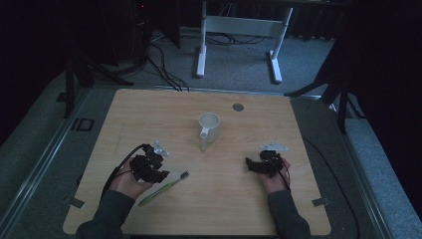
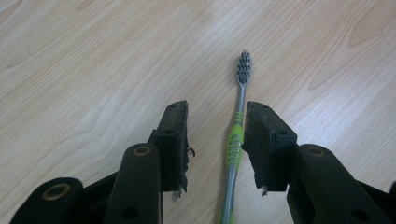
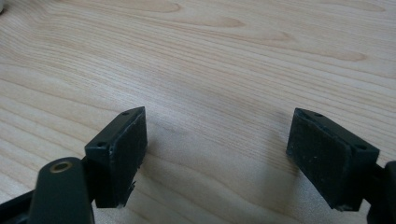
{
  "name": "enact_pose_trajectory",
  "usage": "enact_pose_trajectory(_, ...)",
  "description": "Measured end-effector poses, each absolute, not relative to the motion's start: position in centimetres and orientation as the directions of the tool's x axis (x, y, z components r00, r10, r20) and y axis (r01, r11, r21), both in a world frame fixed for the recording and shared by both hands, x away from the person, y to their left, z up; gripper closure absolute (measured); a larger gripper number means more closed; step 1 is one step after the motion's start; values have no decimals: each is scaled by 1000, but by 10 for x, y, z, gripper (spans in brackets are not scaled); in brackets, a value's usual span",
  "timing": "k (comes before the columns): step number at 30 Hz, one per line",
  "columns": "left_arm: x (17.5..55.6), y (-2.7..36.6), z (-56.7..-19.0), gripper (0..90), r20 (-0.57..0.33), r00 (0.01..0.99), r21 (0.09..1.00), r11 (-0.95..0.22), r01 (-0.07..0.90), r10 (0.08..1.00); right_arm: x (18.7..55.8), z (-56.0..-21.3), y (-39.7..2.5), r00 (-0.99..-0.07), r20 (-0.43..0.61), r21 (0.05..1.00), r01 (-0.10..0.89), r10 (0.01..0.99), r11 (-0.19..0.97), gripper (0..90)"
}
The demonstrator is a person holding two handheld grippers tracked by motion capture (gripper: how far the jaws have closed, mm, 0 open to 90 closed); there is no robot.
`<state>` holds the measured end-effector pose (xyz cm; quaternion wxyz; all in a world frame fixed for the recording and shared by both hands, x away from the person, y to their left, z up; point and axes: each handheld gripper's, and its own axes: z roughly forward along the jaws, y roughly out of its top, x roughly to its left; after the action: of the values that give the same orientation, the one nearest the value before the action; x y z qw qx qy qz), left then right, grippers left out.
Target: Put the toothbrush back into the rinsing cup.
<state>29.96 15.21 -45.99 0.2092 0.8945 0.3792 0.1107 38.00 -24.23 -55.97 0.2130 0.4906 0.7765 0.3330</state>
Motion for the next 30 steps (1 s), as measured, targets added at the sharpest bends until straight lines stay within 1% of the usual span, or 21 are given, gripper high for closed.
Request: enact_pose_trajectory(30, 305, 146, -466, 621, 31, 694, 378, -652, 658, 719, 380, -560, -242, -428, -4, 726, 620, 904, 297, 198)
